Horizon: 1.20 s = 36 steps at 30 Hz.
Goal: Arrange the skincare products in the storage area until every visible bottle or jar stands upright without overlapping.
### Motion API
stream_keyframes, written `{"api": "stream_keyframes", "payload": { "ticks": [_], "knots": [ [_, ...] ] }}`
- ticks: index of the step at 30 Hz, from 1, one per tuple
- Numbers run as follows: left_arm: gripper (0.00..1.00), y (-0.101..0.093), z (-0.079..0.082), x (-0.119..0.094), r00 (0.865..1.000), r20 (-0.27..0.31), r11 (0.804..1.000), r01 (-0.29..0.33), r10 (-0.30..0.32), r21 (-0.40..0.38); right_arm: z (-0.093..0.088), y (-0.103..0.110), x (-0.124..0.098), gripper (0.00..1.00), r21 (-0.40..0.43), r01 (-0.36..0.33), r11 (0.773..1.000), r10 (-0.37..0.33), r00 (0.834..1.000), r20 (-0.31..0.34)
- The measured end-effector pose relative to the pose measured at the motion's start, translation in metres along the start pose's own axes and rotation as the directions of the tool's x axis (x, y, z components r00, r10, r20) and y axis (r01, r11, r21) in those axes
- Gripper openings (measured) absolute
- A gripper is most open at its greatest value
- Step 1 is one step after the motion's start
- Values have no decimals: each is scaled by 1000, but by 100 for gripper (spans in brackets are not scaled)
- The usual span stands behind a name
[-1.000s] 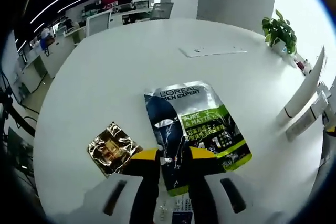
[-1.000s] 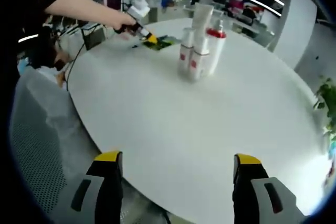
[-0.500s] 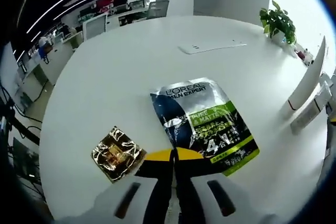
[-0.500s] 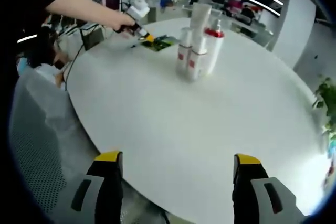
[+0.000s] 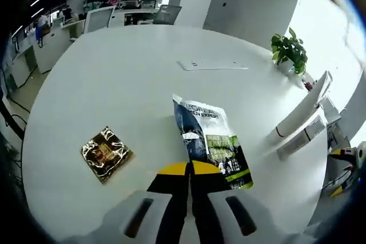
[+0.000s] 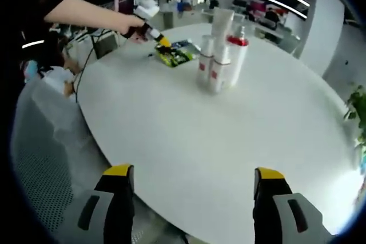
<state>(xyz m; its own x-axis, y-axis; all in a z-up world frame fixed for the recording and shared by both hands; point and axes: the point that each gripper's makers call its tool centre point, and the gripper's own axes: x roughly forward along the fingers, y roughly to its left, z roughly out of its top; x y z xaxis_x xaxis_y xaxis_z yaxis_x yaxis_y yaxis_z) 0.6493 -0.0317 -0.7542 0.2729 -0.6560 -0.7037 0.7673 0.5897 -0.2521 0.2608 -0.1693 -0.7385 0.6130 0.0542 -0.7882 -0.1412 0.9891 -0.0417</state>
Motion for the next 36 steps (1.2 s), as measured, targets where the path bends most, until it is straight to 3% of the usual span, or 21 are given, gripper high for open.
{"api": "stream_keyframes", "payload": {
  "ticks": [3, 8, 16, 19, 21, 25, 30, 32, 34, 35, 36],
  "knots": [
    [0, -14, 3, -16, 999, 30, 998, 46, -45, -38, 1, 1, 0, 89, -5, -2, 1000, 2, 1000, 3],
    [0, -25, 3, -41, 994, 92, 993, 70, -61, -91, 7, 1, -3, 88, 76, -35, 996, 32, 998, 52],
    [0, -45, -11, -65, 992, 92, 989, 94, -84, -116, 12, 10, -3, 85, 54, -67, 996, 63, 996, 65],
    [0, -55, -11, -74, 991, 94, 987, 111, -100, -118, 16, 24, -3, 84, 52, -138, 989, 134, 988, 76],
    [0, -64, -10, -81, 989, 99, 987, 123, -113, -102, 14, 41, -1, 82, 23, -205, 978, 204, 977, 56],
    [0, -79, -8, -91, 985, 102, 985, 148, -140, -83, 7, 59, 1, 82, -116, -243, 963, 243, 970, -15],
    [0, -92, -8, -100, 979, 109, 979, 183, -173, -90, 12, 68, -2, 82, -128, -288, 949, 290, 957, -4],
    [0, -99, -7, -106, 976, 114, 978, 193, -184, -80, 22, 73, -4, 81, -103, -324, 941, 328, 944, 31],
    [0, -107, -5, -114, 973, 119, 976, 208, -199, -68, 32, 84, -6, 80, -75, -381, 921, 386, 921, 57],
    [0, -112, -4, -118, 969, 125, 974, 220, -212, -57, 37, 94, -8, 80, -72, -427, 902, 431, 900, 67],
    [0, -115, -4, -121, 968, 129, 973, 224, -216, -52, 43, 98, -7, 80, -70, -438, 896, 443, 893, 85]
  ]
}}
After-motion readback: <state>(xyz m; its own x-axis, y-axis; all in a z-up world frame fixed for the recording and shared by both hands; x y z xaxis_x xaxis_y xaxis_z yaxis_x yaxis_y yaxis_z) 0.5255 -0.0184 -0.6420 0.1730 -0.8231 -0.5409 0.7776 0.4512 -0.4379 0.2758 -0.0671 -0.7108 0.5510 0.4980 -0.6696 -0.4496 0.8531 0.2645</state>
